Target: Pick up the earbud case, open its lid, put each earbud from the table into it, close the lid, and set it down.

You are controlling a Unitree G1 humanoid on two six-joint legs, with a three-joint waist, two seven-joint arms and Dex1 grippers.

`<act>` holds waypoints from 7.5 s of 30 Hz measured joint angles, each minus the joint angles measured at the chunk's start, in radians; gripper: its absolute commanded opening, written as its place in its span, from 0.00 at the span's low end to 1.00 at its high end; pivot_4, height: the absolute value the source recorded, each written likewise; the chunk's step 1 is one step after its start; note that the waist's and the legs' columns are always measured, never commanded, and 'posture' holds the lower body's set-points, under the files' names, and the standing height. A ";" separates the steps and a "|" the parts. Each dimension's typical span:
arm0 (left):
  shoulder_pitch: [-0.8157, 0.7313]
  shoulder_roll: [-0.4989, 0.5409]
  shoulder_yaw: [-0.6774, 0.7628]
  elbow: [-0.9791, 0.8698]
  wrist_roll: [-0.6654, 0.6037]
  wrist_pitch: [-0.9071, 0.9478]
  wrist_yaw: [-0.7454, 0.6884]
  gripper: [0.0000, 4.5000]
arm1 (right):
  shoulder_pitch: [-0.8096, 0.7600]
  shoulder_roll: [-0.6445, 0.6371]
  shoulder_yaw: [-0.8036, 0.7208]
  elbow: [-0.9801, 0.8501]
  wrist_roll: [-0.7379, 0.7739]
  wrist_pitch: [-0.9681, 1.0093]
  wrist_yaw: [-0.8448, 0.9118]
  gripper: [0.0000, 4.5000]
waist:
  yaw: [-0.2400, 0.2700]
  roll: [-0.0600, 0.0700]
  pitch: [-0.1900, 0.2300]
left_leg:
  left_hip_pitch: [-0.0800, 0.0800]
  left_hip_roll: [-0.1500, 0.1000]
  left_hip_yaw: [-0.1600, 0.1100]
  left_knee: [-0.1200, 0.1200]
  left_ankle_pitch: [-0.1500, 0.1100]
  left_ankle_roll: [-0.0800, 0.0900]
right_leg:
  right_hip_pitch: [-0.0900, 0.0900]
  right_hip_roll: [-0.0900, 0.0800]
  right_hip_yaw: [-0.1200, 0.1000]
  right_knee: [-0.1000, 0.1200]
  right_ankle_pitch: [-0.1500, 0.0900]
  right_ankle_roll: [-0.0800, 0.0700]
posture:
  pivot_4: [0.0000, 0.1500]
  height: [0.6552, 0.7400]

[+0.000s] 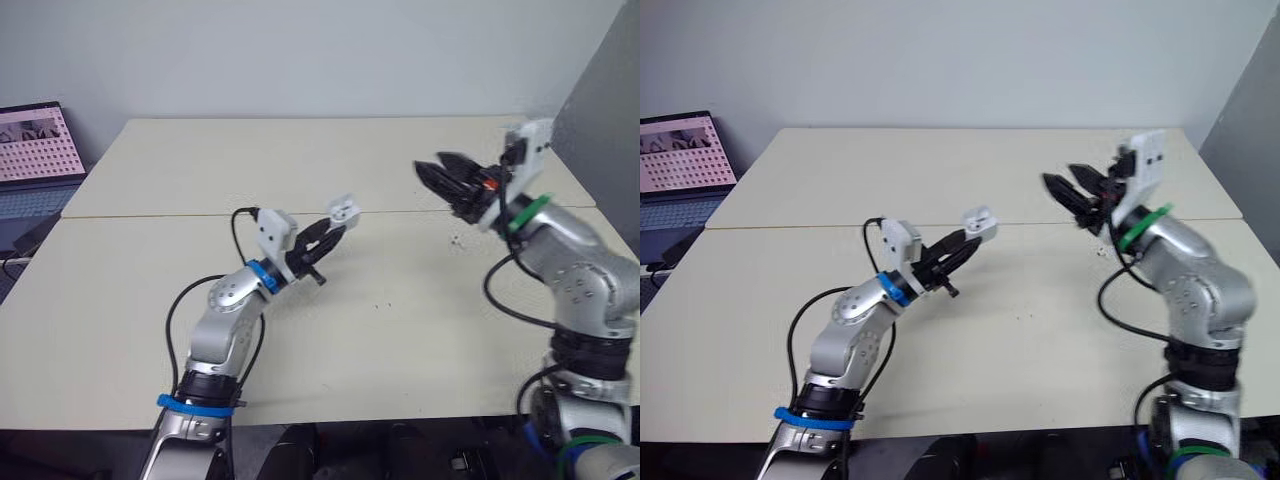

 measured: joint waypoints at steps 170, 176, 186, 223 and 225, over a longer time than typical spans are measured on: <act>-0.070 0.023 -0.067 0.001 -0.059 0.077 -0.202 0.16 | -0.100 0.087 -0.054 -0.006 0.237 0.224 -0.030 0.55 | -0.002 -0.001 -0.001 | 0.000 0.000 0.000 0.000 0.000 0.000 | -0.001 0.000 0.001 0.000 0.001 0.001 | 1.00 1.00; -0.049 0.085 -0.141 -0.005 -0.023 0.013 -0.327 0.16 | -0.139 0.014 0.147 0.168 0.114 0.220 0.078 0.10 | -0.006 0.000 0.000 | 0.000 0.001 0.001 0.000 0.000 0.000 | -0.001 0.000 0.002 0.000 0.001 0.000 | 1.00 1.00; -0.049 0.101 -0.178 0.006 0.033 -0.036 -0.374 0.16 | -0.167 -0.034 0.315 0.055 0.099 0.312 0.238 0.00 | -0.003 0.000 0.000 | -0.001 0.000 -0.001 0.000 0.000 0.000 | -0.001 -0.001 0.001 -0.002 0.001 0.001 | 1.00 1.00; -0.089 -0.087 0.139 0.012 -0.350 1.063 0.307 0.51 | 0.444 -0.120 0.182 -0.260 -0.119 -0.314 0.321 1.00 | 0.002 -0.001 0.000 | -0.001 0.001 0.000 0.001 0.000 0.000 | 0.000 -0.001 0.001 -0.001 -0.002 0.008 | 1.00 1.00; -0.091 -0.070 0.145 0.003 -0.358 1.079 0.303 0.65 | 0.444 -0.117 0.182 -0.249 -0.121 -0.322 0.320 1.00 | 0.002 -0.001 0.000 | 0.000 0.001 0.000 0.001 0.000 0.000 | 0.000 -0.001 0.001 -0.001 -0.002 0.008 | 1.00 1.00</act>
